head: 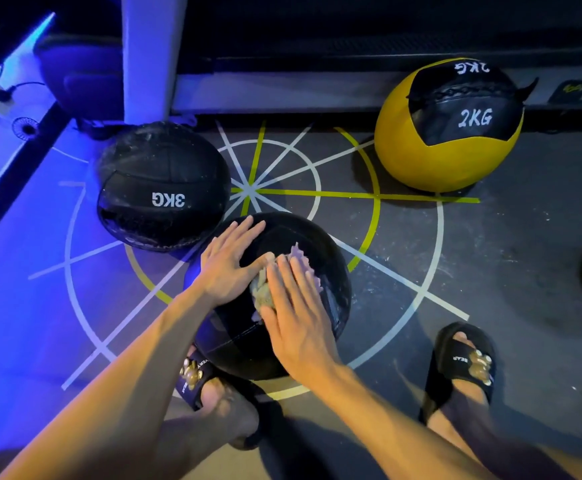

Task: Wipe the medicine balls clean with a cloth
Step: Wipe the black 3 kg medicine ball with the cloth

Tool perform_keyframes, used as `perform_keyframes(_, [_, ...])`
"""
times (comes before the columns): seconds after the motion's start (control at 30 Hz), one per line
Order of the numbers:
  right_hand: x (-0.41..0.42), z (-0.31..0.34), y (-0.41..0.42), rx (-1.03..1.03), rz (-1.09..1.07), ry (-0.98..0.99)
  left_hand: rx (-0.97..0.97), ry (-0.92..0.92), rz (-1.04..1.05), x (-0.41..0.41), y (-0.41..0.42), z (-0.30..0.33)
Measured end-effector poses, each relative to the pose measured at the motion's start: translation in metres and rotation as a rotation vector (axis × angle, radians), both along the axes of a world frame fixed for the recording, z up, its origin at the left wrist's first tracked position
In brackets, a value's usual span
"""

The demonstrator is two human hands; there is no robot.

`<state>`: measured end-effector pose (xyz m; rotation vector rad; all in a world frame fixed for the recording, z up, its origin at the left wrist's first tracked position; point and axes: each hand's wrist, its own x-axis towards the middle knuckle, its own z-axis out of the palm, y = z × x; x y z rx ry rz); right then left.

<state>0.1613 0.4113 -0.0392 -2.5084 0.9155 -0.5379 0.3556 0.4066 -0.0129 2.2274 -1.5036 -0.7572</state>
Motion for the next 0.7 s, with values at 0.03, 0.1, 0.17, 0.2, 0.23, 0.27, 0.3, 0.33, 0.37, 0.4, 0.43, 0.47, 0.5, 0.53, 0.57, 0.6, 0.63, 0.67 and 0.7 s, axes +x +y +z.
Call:
perform_keyframes(0.03, [-0.004, 0.000, -0.007, 0.072, 0.045, -0.085, -0.002, 0.006, -0.002, 0.000, 0.001, 0.000])
perform_keyframes(0.1, [-0.014, 0.011, -0.026, 0.345, 0.042, -0.257, -0.002, 0.018, -0.002, 0.002, 0.002, 0.000])
perform_keyframes(0.17, [-0.024, 0.027, -0.044, 0.601, -0.037, -0.326, 0.003, 0.025, -0.002, 0.003, 0.000, -0.001])
perform_keyframes(0.2, [-0.027, 0.032, -0.051, 0.657, -0.062, -0.307, 0.006, 0.021, -0.002, 0.003, -0.001, -0.001])
perform_keyframes(0.23, [-0.029, 0.036, -0.056, 0.712, -0.070, -0.296, 0.007, 0.012, -0.004, 0.003, -0.002, -0.002])
perform_keyframes(0.27, [-0.031, 0.038, -0.062, 0.799, -0.075, -0.317, 0.007, 0.006, -0.007, 0.002, -0.004, -0.003])
perform_keyframes(0.3, [-0.032, 0.040, -0.070, 0.917, -0.096, -0.365, 0.007, 0.005, -0.008, 0.001, -0.005, -0.004])
perform_keyframes(0.33, [-0.033, 0.043, -0.081, 1.030, -0.144, -0.414, 0.007, 0.009, -0.006, 0.001, -0.005, -0.004])
perform_keyframes(0.37, [-0.033, 0.046, -0.094, 1.100, -0.216, -0.444, 0.007, 0.014, -0.003, 0.002, -0.006, -0.003])
perform_keyframes(0.4, [-0.034, 0.049, -0.108, 1.121, -0.303, -0.471, 0.007, 0.016, -0.002, 0.002, -0.005, -0.003])
perform_keyframes(0.43, [-0.037, 0.052, -0.123, 1.095, -0.408, -0.506, 0.007, 0.014, -0.004, 0.003, -0.004, -0.003])
perform_keyframes(0.47, [-0.041, 0.055, -0.139, 1.044, -0.520, -0.571, 0.007, 0.010, -0.005, 0.004, -0.004, -0.003])
perform_keyframes(0.5, [-0.045, 0.057, -0.153, 0.965, -0.616, -0.648, 0.007, 0.007, -0.006, 0.005, -0.004, -0.003])
perform_keyframes(0.53, [-0.049, 0.057, -0.164, 0.887, -0.684, -0.709, 0.005, 0.005, -0.006, 0.006, -0.004, -0.003])
perform_keyframes(0.57, [-0.051, 0.058, -0.171, 0.833, -0.714, -0.740, 0.002, 0.005, -0.005, 0.006, -0.004, -0.003])
perform_keyframes(0.6, [-0.050, 0.056, -0.171, 0.816, -0.720, -0.743, 0.000, 0.005, -0.004, 0.007, -0.005, -0.004])
perform_keyframes(0.63, [-0.046, 0.055, -0.166, 0.829, -0.700, -0.741, -0.001, 0.007, -0.004, 0.007, -0.007, -0.004])
perform_keyframes(0.67, [-0.040, 0.053, -0.155, 0.850, -0.649, -0.730, -0.001, 0.007, -0.003, 0.007, -0.008, -0.004])
perform_keyframes(0.7, [-0.033, 0.049, -0.141, 0.858, -0.574, -0.703, -0.001, 0.007, -0.002, 0.007, -0.010, -0.003])
